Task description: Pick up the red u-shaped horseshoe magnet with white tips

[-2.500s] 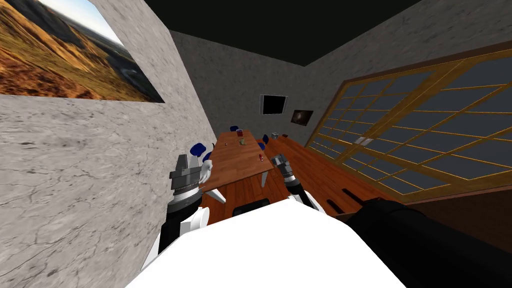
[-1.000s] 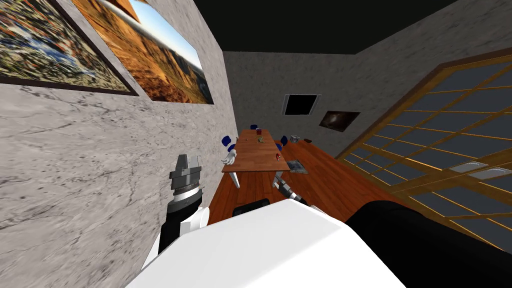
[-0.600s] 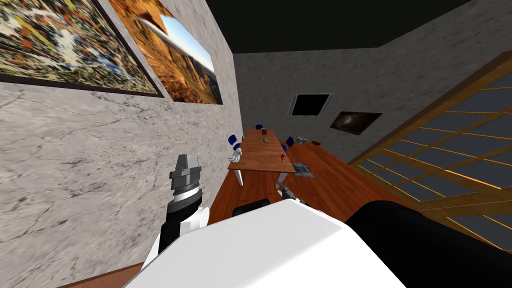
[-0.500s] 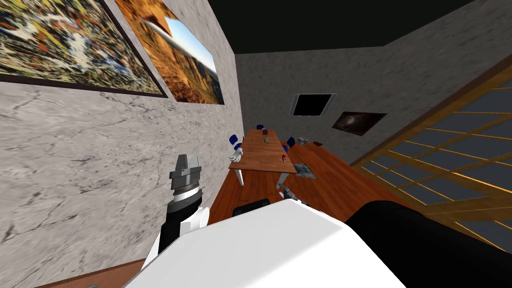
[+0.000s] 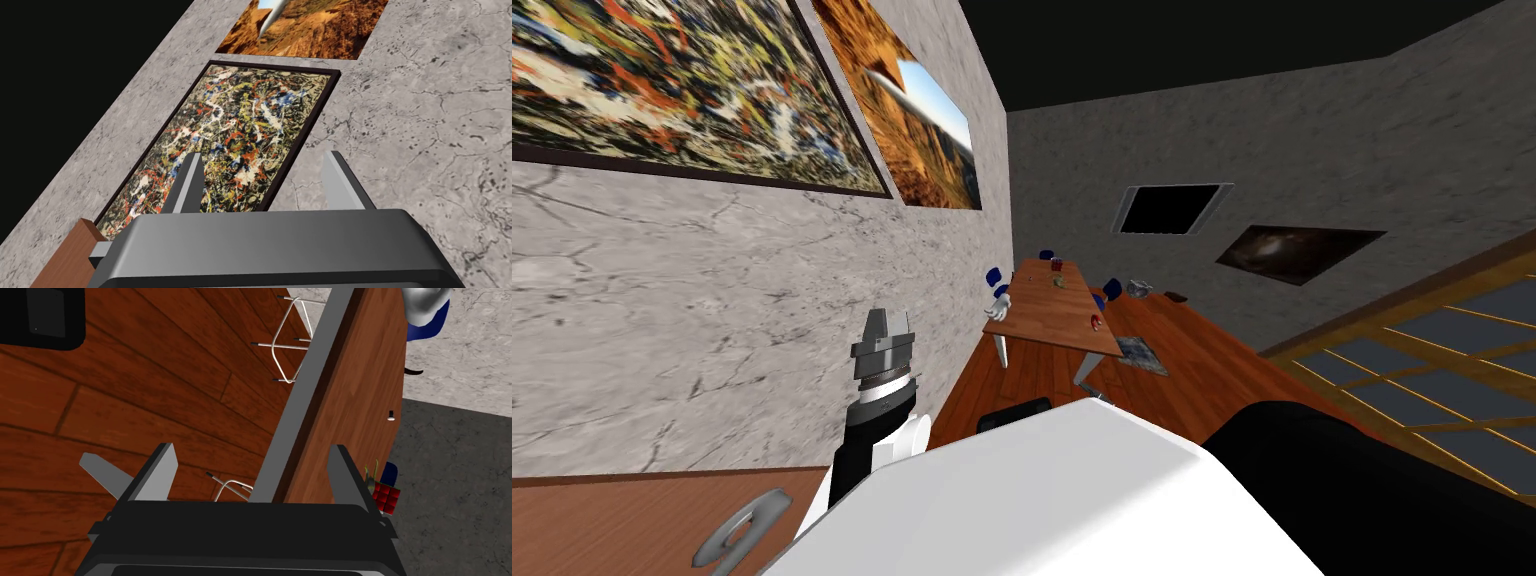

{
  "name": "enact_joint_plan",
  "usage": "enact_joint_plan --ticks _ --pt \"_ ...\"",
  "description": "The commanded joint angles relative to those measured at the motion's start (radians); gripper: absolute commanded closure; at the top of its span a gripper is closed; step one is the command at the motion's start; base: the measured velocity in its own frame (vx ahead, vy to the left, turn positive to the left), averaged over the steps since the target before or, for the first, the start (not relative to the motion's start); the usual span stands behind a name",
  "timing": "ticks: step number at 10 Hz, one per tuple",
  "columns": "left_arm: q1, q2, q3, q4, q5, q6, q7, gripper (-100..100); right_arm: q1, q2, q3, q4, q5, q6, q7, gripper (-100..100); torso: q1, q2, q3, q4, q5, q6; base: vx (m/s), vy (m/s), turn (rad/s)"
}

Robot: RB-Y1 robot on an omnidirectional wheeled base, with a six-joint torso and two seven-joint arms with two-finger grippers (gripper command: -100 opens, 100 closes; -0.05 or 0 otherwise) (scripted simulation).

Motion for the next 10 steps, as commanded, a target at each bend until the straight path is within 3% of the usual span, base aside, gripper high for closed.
enact_joint_plan --ticks 1,2,3,4,6,7,10 --pt "0.0 0.0 0.0 0.0 0.0 0.0 0.0 0 0.009 -0.025 0.015 0.029 -0.001 -0.002 -0.011 -100 0.0 0.0 0.0 0.0 0.0 0.0 0.005 0.013 0.179" --pt "0.0 0.0 0.0 0.0 0.0 0.0 0.0 0 0.006 -0.066 0.049 0.057 -0.003 0.003 -0.037 -100 0.0 0.0 0.0 0.0 0.0 0.001 0.01 0.013 0.384" --pt "0.0 0.0 0.0 0.0 0.0 0.0 0.0 0 0.006 -0.066 0.049 0.079 -0.003 0.003 -0.037 -100 -0.001 0.0 0.0 0.0 0.0 0.0 0.012 0.002 0.146" --pt "0.0 0.0 0.0 0.0 0.0 0.0 0.0 0 0.003 -0.106 0.082 0.104 -0.003 0.007 -0.063 -100 -0.001 0.0 0.0 0.0 0.0 0.001 0.015 0.009 0.244" --pt "0.0 0.0 0.0 0.0 0.0 0.0 0.0 0 0.003 -0.106 0.082 0.127 -0.003 0.007 -0.063 -100 -0.001 -0.001 0.0 0.0 0.0 0.001 0.009 -0.001 0.085" --pt "0.0 0.0 0.0 0.0 0.0 0.0 0.0 0 -0.002 -0.144 0.114 0.163 -0.003 0.01 -0.089 -100 -0.001 0.0 0.0 0.0 0.0 0.001 0.009 0.006 0.307" --pt "0.0 0.0 0.0 0.0 0.0 0.0 0.0 0 -0.007 -0.18 0.145 0.222 0.0 0.013 -0.115 -100 -0.002 -0.001 -0.001 0.0 -0.001 0.0 0.017 -0.012 0.214"
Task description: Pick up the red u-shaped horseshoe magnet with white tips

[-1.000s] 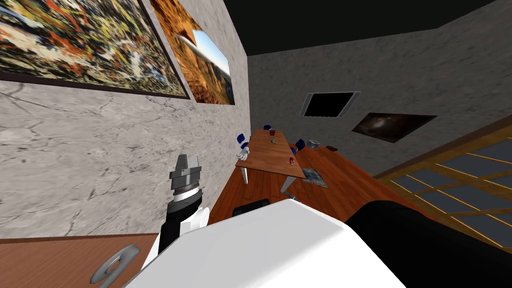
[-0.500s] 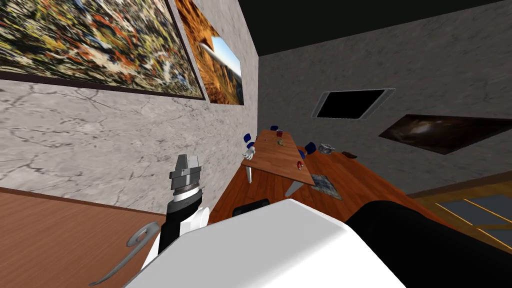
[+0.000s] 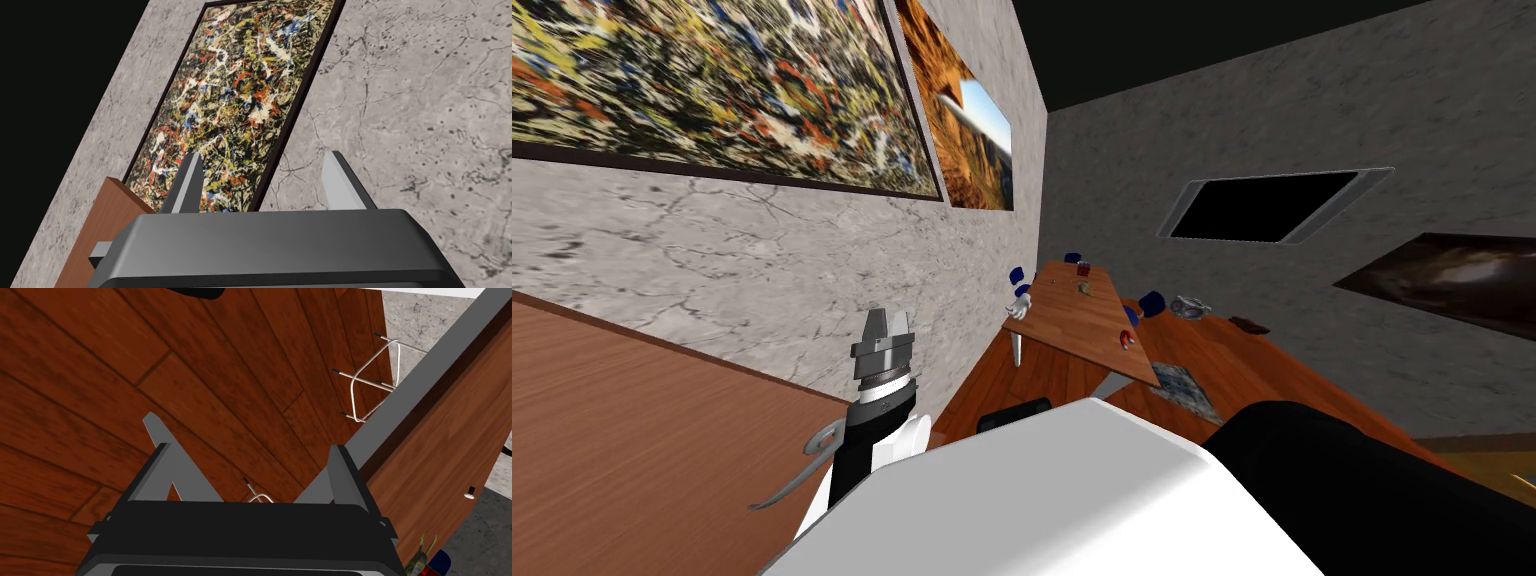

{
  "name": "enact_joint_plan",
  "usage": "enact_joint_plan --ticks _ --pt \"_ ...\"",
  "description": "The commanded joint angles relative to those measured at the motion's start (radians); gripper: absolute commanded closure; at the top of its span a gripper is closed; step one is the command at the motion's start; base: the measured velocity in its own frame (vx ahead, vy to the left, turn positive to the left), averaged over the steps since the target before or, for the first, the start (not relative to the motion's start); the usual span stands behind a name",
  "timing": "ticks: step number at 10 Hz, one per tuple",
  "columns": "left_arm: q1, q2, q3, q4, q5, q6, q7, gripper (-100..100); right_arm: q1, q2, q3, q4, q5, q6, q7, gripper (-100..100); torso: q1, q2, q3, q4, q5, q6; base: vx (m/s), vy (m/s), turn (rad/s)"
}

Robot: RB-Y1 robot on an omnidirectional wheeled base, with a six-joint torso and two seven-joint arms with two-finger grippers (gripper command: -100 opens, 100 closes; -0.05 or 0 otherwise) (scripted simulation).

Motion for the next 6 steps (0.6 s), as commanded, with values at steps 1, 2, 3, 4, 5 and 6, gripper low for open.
enact_joint_plan --ticks 1,2,3,4,5,6 --pt "0.0 0.0 0.0 0.0 0.0 0.0 0.0 0 -0.01 -0.036 0.037 0.05 0.005 -0.002 -0.031 -100 0.0 0.0 0.0 0.0 0.0 0.0 0.021 -0.014 0.347" --pt "0.0 0.0 0.0 0.0 0.0 0.0 0.0 0 -0.01 -0.036 0.037 0.068 0.005 -0.002 -0.031 -100 0.0 0.0 0.0 0.0 0.0 -0.001 0.021 -0.024 0.131" --pt "0.0 0.0 0.0 0.0 0.0 0.0 0.0 0 -0.017 -0.068 0.066 0.103 0.01 0.0 -0.056 -100 0.0 0.0 0.0 0.0 0.0 0.0 0.024 -0.019 0.253" --pt "0.0 0.0 0.0 0.0 0.0 0.0 0.0 0 -0.024 -0.097 0.093 0.137 0.016 0.001 -0.081 -100 0.0 -0.001 0.0 0.0 0.0 -0.001 0.033 -0.036 0.397" --pt "0.0 0.0 0.0 0.0 0.0 0.0 0.0 0 -0.024 -0.097 0.093 0.151 0.016 0.001 -0.081 -100 -0.001 -0.002 -0.001 0.0 0.0 -0.001 0.032 -0.045 0.19" --pt "0.0 0.0 0.0 0.0 0.0 0.0 0.0 0 -0.033 -0.125 0.119 0.181 0.023 0.002 -0.106 -100 -0.002 -0.001 -0.001 0.0 -0.001 0.0 0.031 -0.047 0.297"
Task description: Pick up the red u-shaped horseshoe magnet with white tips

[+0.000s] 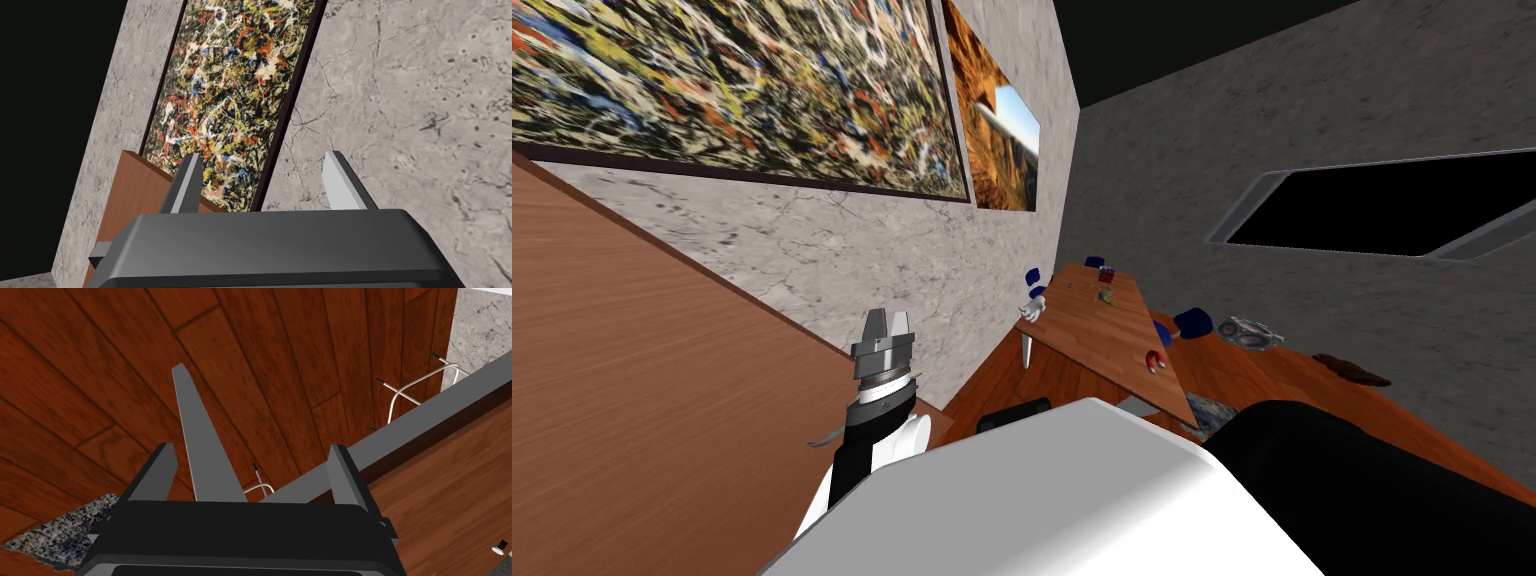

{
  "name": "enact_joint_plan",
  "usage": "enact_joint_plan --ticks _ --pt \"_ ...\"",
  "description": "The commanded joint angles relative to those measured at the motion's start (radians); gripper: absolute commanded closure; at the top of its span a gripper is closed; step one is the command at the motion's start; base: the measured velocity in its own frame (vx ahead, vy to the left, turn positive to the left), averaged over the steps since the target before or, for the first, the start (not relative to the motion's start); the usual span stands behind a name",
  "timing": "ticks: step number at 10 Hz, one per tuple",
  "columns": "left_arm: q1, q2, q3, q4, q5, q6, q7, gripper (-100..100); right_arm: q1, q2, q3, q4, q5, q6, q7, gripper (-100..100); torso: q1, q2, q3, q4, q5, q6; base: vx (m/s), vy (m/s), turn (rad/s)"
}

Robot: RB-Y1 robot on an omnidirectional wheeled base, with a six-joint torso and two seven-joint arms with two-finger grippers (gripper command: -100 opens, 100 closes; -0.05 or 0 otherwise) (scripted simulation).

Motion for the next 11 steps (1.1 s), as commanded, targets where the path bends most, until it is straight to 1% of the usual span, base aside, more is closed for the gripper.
enact_joint_plan --ticks 1,2,3,4,5,6,7,9,11 --pt "0.0 0.0 0.0 0.0 0.0 0.0 0.0 0 -0.005 -0.044 0.033 0.05 0.009 0.0 -0.036 -100 0.0 0.0 0.0 0.0 0.0 0.0 0.04 -0.072 0.427" --pt "0.0 0.0 0.0 0.0 0.0 0.0 0.0 0 -0.005 -0.044 0.033 0.066 0.009 0.0 -0.036 -100 -0.001 -0.001 0.0 0.0 0.0 0.0 0.026 -0.069 0.136" --pt "0.0 0.0 0.0 0.0 0.0 0.0 0.0 0 -0.005 -0.044 0.033 0.066 0.009 0.0 -0.036 -100 -0.001 0.0 0.0 0.0 0.0 0.002 0.004 -0.029 -0.048" --pt "0.0 0.0 0.0 0.0 0.0 0.0 0.0 0 -0.014 -0.068 0.056 0.101 0.018 0.0 -0.059 -100 0.002 0.002 0.001 0.0 0.0 0.002 0.002 -0.025 0.245" --pt "0.0 0.0 0.0 0.0 0.0 0.0 0.0 0 -0.014 -0.068 0.056 0.104 0.018 0.0 -0.059 -100 0.002 0.002 0.001 0.0 0.0 0.0 0.011 -0.039 0.182" --pt "0.0 0.0 0.0 0.0 0.0 0.0 0.0 0 -0.024 -0.089 0.077 0.139 0.027 -0.001 -0.081 -100 0.001 0.001 0.001 0.0 0.0 0.001 0.018 -0.049 0.22" --pt "0.0 0.0 0.0 0.0 0.0 0.0 0.0 0 -0.033 -0.108 0.096 0.172 0.037 -0.002 -0.101 -100 0.001 0.001 0.0 0.0 0.0 0.001 0.019 -0.092 0.395" --pt "0.0 0.0 0.0 0.0 0.0 0.0 0.0 0 -0.052 -0.138 0.13 0.231 0.058 -0.004 -0.139 -100 -0.004 0.0 0.0 0.0 -0.001 0.001 0.015 -0.127 0.329" --pt "0.0 0.0 0.0 0.0 0.0 0.0 0.0 0 -0.052 -0.138 0.13 0.228 0.058 -0.004 -0.139 -100 -0.002 0.001 0.0 0.0 -0.001 0.002 0.012 -0.057 0.009"
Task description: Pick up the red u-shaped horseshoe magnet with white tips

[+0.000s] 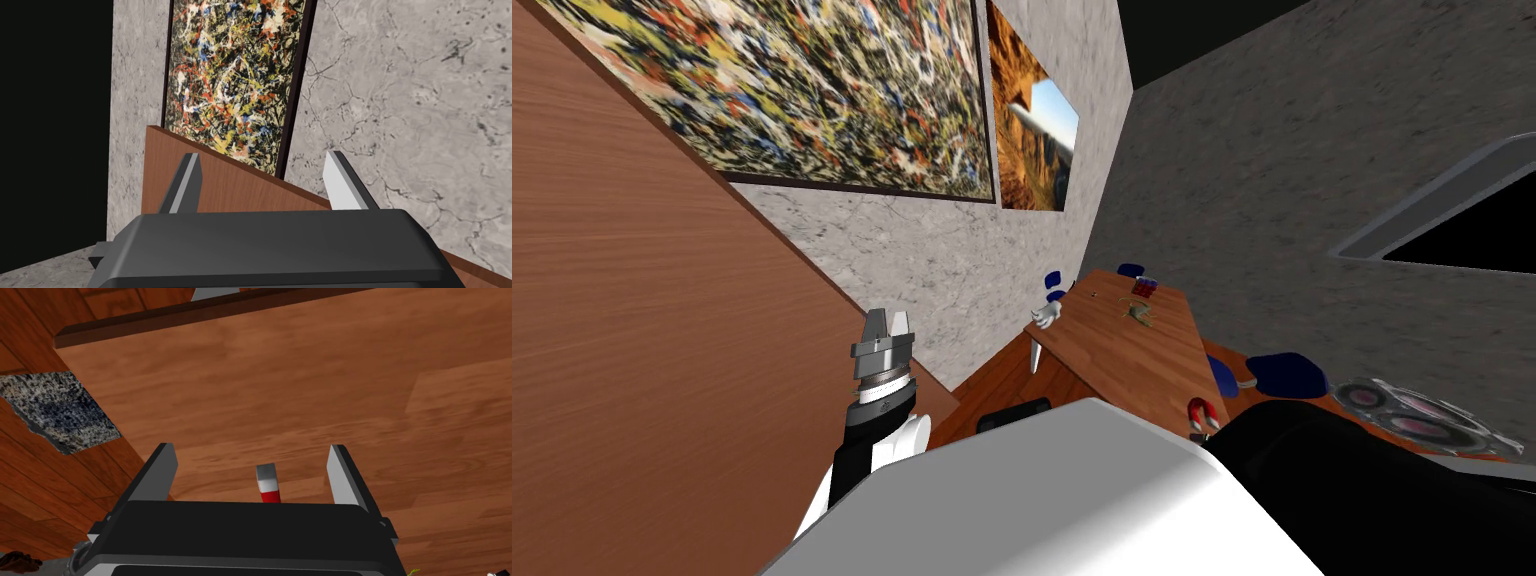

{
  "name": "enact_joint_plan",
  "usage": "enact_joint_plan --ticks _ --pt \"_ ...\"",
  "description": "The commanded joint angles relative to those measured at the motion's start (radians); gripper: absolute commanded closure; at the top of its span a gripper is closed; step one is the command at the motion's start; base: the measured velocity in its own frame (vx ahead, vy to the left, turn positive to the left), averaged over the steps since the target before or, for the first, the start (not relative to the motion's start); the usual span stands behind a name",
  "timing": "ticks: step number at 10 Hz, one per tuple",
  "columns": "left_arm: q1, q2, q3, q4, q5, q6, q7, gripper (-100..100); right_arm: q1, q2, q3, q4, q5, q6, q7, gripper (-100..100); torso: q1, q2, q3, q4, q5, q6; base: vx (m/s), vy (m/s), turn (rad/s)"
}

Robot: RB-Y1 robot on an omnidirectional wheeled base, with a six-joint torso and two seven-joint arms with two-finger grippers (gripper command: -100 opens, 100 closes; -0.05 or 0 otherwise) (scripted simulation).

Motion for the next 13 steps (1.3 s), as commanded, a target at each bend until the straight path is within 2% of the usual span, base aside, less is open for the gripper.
enact_joint_plan --ticks 1,2,6,7,8,9,11,12,13 --pt "0.0 0.0 0.0 0.0 0.0 0.0 0.0 0 -0.02 -0.003 0.023 0.05 0.016 -0.015 -0.024 -100 0.0 0.0 0.0 0.0 0.0 0.0 0.013 -0.024 0.154" --pt "0.0 0.0 0.0 0.0 0.0 0.0 0.0 0 -0.02 -0.003 0.023 0.05 0.016 -0.015 -0.024 -100 0.001 0.0 0.0 0.0 0.001 -0.001 0.006 -0.034 0.126" --pt "0.0 0.0 0.0 0.0 0.0 0.0 0.0 0 -0.049 -0.029 0.062 0.12 0.05 -0.022 -0.073 -100 -0.004 0.0 0.0 0.0 -0.001 -0.001 0.001 -0.091 0.198" --pt "0.0 0.0 0.0 0.0 0.0 0.0 0.0 0 -0.047 -0.025 0.059 0.118 0.046 -0.025 -0.066 -100 -0.004 0.0 0.0 0.0 -0.001 -0.001 -0.002 -0.046 0.048" --pt "0.0 0.0 0.0 0.0 0.0 0.0 0.0 0 -0.049 -0.025 0.06 0.121 0.047 -0.026 -0.069 0 -0.001 0.0 0.0 0.0 0.0 0.0 0.0 -0.01 -0.006" --pt "0.0 0.0 0.0 0.0 0.0 0.0 0.0 0 -0.051 0.003 0.052 0.133 0.053 -0.015 -0.056 -100 0.002 0.0 0.0 0.0 0.0 0.0 0.012 -0.03 0.009" --pt "0.0 0.0 0.0 0.0 0.0 0.0 0.0 0 -0.054 0.045 0.039 0.153 0.061 0.003 -0.036 -100 0.0 -0.001 -0.001 0.0 0.0 0.0 0.034 -0.051 0.013" --pt "0.0 0.0 0.0 0.0 0.0 0.0 0.0 0 -0.058 0.034 0.047 0.156 0.061 -0.009 -0.047 -100 0.0 -0.002 -0.001 0.0 0.0 0.0 0.016 -0.023 0.006" --pt "0.0 0.0 0.0 0.0 0.0 0.0 0.0 0 -0.058 0.036 0.046 0.157 0.061 -0.008 -0.044 100 0.001 -0.001 -0.001 0.0 0.0 0.0 0.0 0.0 0.0"
